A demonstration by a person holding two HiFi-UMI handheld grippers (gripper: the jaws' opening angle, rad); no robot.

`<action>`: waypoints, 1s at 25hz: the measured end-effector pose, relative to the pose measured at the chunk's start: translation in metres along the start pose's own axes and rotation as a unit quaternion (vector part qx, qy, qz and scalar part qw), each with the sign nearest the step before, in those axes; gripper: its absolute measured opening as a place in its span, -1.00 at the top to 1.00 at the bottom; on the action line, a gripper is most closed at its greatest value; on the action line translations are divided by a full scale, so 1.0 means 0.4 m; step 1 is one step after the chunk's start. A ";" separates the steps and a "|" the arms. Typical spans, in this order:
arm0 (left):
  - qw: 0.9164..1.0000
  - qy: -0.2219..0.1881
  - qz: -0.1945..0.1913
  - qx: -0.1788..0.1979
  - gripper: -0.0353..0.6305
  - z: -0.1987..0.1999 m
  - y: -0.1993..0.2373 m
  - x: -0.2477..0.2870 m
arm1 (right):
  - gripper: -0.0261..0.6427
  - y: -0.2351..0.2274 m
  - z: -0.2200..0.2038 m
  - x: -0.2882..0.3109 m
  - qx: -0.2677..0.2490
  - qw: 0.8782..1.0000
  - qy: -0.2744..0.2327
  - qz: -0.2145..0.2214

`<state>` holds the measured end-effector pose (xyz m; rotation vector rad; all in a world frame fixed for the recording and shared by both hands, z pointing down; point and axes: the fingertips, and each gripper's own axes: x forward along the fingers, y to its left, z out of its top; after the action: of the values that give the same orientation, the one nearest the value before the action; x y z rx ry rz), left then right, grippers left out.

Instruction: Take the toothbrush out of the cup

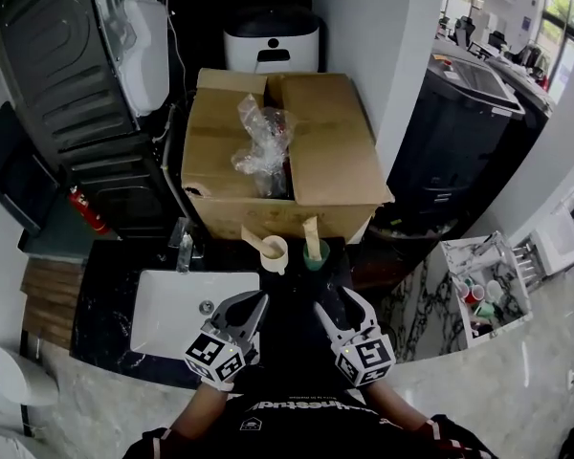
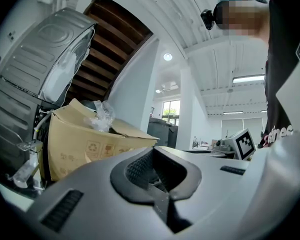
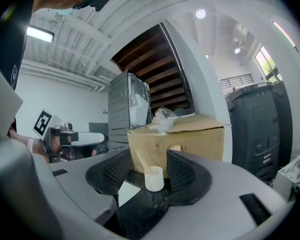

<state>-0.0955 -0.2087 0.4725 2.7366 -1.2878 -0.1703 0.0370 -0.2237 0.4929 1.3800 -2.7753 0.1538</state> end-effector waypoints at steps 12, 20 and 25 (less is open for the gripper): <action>0.998 0.008 0.056 -0.022 0.85 -0.021 0.048 -0.048 | 0.20 -0.115 -0.094 0.171 -0.012 0.999 0.039 -0.011; 0.995 0.014 0.090 -0.028 0.85 -0.039 0.056 -0.106 | 0.20 -0.203 -0.123 0.321 -0.038 0.998 0.045 -0.028; 0.993 0.017 0.117 -0.030 0.85 -0.038 0.069 -0.138 | 0.21 -0.249 -0.151 0.409 -0.055 0.996 0.052 -0.038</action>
<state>-0.1492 -0.1829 0.4946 2.5026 -1.5525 -0.1380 0.0167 -0.4068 0.5729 1.4050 -2.6021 0.0662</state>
